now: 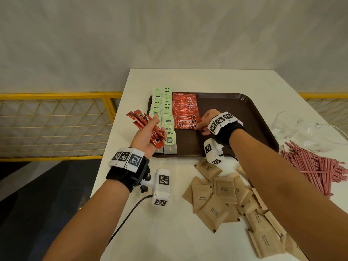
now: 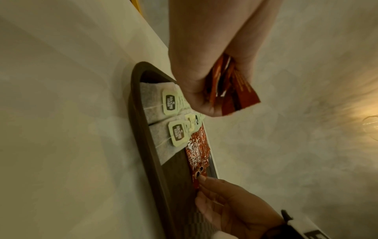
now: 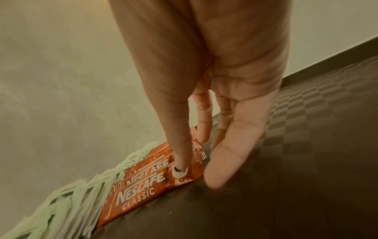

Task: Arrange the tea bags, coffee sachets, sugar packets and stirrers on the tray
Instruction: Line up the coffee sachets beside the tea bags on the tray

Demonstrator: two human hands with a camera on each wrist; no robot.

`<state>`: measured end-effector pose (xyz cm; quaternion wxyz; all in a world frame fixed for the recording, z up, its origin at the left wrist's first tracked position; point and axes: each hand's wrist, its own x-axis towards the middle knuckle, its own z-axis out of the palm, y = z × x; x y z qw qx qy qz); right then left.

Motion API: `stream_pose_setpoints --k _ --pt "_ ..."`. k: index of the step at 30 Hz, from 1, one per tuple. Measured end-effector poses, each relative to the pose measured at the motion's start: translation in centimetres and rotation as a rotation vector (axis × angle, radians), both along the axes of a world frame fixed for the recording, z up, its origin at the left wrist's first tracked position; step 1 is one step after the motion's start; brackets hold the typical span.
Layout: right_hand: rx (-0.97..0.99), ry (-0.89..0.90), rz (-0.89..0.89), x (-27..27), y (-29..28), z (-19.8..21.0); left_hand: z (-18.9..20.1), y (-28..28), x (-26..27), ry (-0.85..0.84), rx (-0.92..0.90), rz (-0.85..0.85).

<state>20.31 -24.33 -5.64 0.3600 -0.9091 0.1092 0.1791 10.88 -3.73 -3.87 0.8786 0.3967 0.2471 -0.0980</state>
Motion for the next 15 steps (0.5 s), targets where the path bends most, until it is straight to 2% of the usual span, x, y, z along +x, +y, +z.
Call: stream_pose_setpoints --k 4,8,12,15 --pt "-0.072 -0.071 0.025 -0.6 0.5 1.2 -0.1 0.1 0.0 -0.022 0.054 -0.042" --pt "-0.034 -0.17 0.082 -0.9 1.7 2.4 -0.1 0.0 0.0 -0.059 0.094 -0.07" --pt "0.298 -0.074 0.162 -2.5 3.3 3.7 0.0 -0.3 0.0 -0.077 0.091 -0.049" --pt "0.473 0.116 0.356 -4.1 4.7 4.6 -0.1 -0.4 0.1 -0.114 0.077 -0.054"
